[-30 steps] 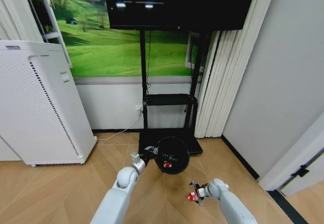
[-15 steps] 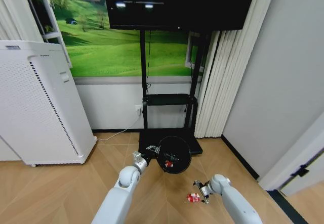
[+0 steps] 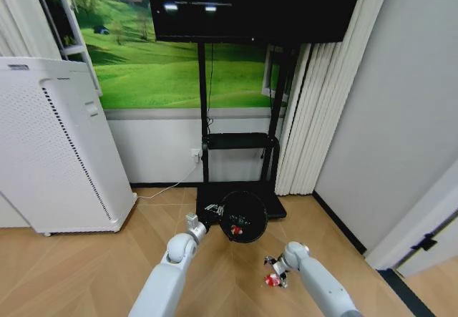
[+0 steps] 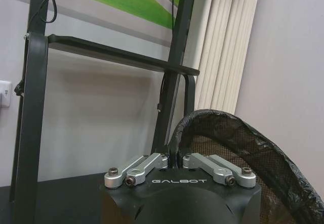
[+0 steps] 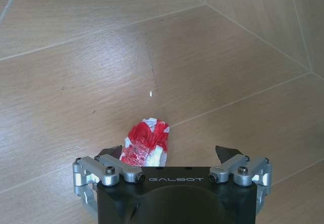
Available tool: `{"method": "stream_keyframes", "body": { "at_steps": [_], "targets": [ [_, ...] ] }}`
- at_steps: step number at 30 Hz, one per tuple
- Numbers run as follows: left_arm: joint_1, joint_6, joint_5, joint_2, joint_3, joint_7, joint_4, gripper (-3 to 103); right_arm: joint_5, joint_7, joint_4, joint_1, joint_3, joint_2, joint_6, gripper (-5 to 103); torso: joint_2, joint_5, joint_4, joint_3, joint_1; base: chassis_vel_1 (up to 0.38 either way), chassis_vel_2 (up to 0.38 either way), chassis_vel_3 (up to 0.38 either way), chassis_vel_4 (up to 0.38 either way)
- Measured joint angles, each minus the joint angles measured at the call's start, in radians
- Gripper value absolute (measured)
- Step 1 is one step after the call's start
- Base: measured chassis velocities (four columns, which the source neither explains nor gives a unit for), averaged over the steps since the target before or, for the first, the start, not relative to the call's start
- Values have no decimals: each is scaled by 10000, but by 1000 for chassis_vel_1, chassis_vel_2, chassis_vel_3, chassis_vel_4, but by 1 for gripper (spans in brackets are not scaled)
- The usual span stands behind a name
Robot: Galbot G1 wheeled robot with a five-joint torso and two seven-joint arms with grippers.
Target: Pick up the trash bin and place the garbage on the floor into it.
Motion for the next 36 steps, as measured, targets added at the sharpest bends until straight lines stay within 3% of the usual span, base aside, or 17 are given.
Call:
{"method": "stream_keyframes", "body": {
  "at_steps": [8,14,18,26,28,29,31,32,36],
  "targets": [
    [9,-9,-37,40,-44,38,10,7,76,-13,-181,32,5,-108,14,103,1,-1,-1,0,0,0,0,0,0],
    [-19,-9,-72,61,-49,67,11,7,81,0,-229,-201,162,-149,63,95,1,-1,-3,0,0,0,0,0,0],
    [-28,-13,-73,55,-50,75,26,7,120,47,-211,-335,248,-82,64,87,0,1,-3,1,0,0,0,0,0],
    [-5,-14,-87,96,-52,68,-6,7,186,154,-220,-381,267,-50,61,56,0,1,0,2,0,0,0,0,0],
    [-5,-15,-89,99,-53,66,-10,7,186,168,-225,-382,267,-49,61,56,0,0,0,1,0,0,0,0,0],
    [-5,-14,-101,110,-54,62,-29,7,187,209,-239,-382,272,-48,61,44,0,0,0,1,0,0,0,0,0],
    [-5,-15,-102,111,-54,61,-31,7,186,212,-240,-382,273,-47,61,44,0,0,0,1,0,0,0,0,0],
    [-5,-14,-107,115,-55,60,-39,7,186,226,-245,-381,275,-48,61,37,0,0,-1,1,0,0,0,0,0],
    [-10,-12,-114,104,-36,44,-46,7,152,423,-372,-334,347,-51,88,33,1,-1,-1,0,0,0,0,0,0]
  ]
}}
